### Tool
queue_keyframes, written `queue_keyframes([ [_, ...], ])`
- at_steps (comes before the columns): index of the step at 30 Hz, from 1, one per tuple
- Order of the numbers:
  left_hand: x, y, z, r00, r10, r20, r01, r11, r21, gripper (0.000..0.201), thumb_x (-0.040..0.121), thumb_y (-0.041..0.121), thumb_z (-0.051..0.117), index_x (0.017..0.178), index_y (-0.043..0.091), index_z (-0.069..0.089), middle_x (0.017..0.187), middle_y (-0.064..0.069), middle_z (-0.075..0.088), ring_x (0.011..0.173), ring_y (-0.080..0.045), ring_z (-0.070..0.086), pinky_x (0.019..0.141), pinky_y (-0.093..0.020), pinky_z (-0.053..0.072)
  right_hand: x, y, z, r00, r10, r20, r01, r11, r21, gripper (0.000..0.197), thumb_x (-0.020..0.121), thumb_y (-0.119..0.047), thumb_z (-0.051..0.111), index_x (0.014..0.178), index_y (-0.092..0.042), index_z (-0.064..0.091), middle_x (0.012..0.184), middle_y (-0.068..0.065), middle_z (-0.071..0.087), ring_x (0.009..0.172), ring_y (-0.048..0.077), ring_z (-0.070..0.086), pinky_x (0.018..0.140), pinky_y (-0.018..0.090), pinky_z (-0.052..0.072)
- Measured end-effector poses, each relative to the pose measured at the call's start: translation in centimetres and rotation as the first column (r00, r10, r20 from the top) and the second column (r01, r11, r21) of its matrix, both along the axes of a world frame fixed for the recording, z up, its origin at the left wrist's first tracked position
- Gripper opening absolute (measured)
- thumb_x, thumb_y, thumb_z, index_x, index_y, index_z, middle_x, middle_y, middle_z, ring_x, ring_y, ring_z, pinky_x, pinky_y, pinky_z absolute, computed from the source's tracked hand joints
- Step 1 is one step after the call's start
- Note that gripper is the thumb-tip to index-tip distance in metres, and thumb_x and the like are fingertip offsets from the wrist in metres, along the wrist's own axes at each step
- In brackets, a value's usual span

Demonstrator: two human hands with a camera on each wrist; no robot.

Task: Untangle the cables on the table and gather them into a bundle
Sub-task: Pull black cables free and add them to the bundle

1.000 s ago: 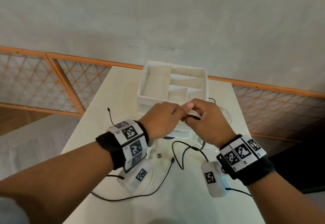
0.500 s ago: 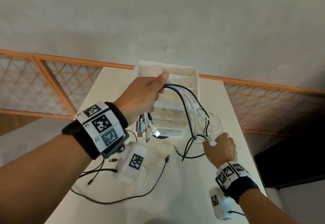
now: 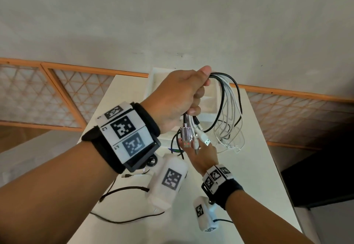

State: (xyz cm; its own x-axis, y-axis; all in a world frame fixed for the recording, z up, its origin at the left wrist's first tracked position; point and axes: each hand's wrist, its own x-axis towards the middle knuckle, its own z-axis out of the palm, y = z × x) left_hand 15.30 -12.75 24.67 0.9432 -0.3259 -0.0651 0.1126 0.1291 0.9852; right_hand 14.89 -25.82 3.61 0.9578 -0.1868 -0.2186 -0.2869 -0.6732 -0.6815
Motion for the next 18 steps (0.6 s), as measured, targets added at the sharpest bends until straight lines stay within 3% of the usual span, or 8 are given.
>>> queue_keyframes([
  [1,0.0,0.3,0.0,1.000,0.009,0.002,-0.009,1.000,-0.006,0.028,0.103,0.034,0.048,0.090,0.009,0.053,0.054,0.008,0.027,0.047,-0.009,0.020,0.049,-0.025,0.023,0.0,0.3,0.1,1.000,0.017,0.015,-0.018,0.995,0.093,0.029,0.095,-0.043,0.059,0.102,-0.016,0.069,0.068,-0.001,0.064,0.057,0.005,0.062,0.050,0.013,0.039],
  [3,0.1,0.6,-0.2,1.000,0.027,0.009,-0.027,1.000,-0.005,0.028,0.103,0.033,0.049,0.090,0.009,0.053,0.055,0.007,0.027,0.047,-0.009,0.020,0.049,-0.025,0.023,-0.6,1.2,1.0,0.999,0.033,-0.039,-0.015,0.914,0.407,0.040,0.101,-0.040,0.048,0.103,-0.005,0.067,0.059,0.006,0.061,0.037,0.006,0.048,0.044,0.017,0.036],
  [6,0.4,0.9,-1.1,0.998,0.051,0.026,-0.052,0.998,0.038,0.029,0.103,0.033,0.048,0.088,0.009,0.053,0.053,0.008,0.029,0.045,-0.008,0.021,0.049,-0.025,0.023,-1.4,2.7,3.1,0.987,0.158,-0.016,-0.109,0.748,0.655,0.031,0.098,-0.036,0.048,0.094,-0.009,0.062,0.060,-0.005,0.068,0.039,0.012,0.044,0.043,0.026,0.030],
  [8,0.5,1.1,-1.7,0.996,0.078,0.033,-0.081,0.994,0.069,0.029,0.103,0.032,0.049,0.086,0.010,0.053,0.050,0.011,0.031,0.043,-0.008,0.023,0.048,-0.025,0.025,-1.7,3.2,3.7,0.948,0.307,0.083,-0.303,0.793,0.528,0.015,0.095,-0.023,0.064,0.083,-0.016,0.059,0.049,-0.014,0.060,0.042,0.001,0.050,0.049,0.022,0.037],
  [11,1.2,2.1,-2.2,0.985,0.142,0.102,-0.159,0.970,0.182,0.032,0.103,0.034,0.049,0.081,0.012,0.055,0.049,0.013,0.037,0.044,-0.009,0.029,0.049,-0.028,0.030,-1.6,2.2,2.7,0.894,0.438,0.097,-0.448,0.858,0.251,0.030,0.093,-0.024,0.067,0.067,-0.011,0.059,0.049,-0.008,0.052,0.046,0.003,0.048,0.057,0.024,0.044],
  [15,2.7,5.4,-3.5,0.896,0.199,0.397,-0.413,0.701,0.581,0.043,0.103,0.041,0.042,0.087,0.005,0.059,0.074,-0.006,0.064,0.063,-0.027,0.057,0.069,-0.045,0.051,-1.2,-2.0,2.9,0.839,0.541,0.063,-0.537,0.841,-0.072,0.042,0.098,-0.036,0.059,0.066,-0.008,0.054,0.053,-0.003,0.044,0.051,0.009,0.041,0.058,0.026,0.037],
  [16,2.8,5.8,-4.1,0.897,0.196,0.396,-0.418,0.668,0.616,0.041,0.104,0.041,0.040,0.086,0.009,0.058,0.078,-0.005,0.069,0.061,-0.024,0.059,0.066,-0.042,0.053,-1.3,-2.8,3.6,0.814,0.572,0.102,-0.562,0.820,-0.106,0.040,0.099,-0.037,0.058,0.068,-0.010,0.056,0.053,-0.003,0.044,0.051,0.010,0.041,0.058,0.024,0.035],
  [18,2.0,5.0,-5.6,0.943,0.130,0.307,-0.306,0.703,0.642,0.032,0.105,0.040,0.037,0.088,0.018,0.052,0.081,0.002,0.074,0.042,-0.010,0.049,0.044,-0.028,0.045,-1.2,-3.3,5.3,0.763,0.605,0.227,-0.590,0.796,-0.137,0.032,0.099,-0.036,0.058,0.078,-0.014,0.067,0.055,-0.006,0.050,0.052,0.007,0.044,0.057,0.019,0.034],
])
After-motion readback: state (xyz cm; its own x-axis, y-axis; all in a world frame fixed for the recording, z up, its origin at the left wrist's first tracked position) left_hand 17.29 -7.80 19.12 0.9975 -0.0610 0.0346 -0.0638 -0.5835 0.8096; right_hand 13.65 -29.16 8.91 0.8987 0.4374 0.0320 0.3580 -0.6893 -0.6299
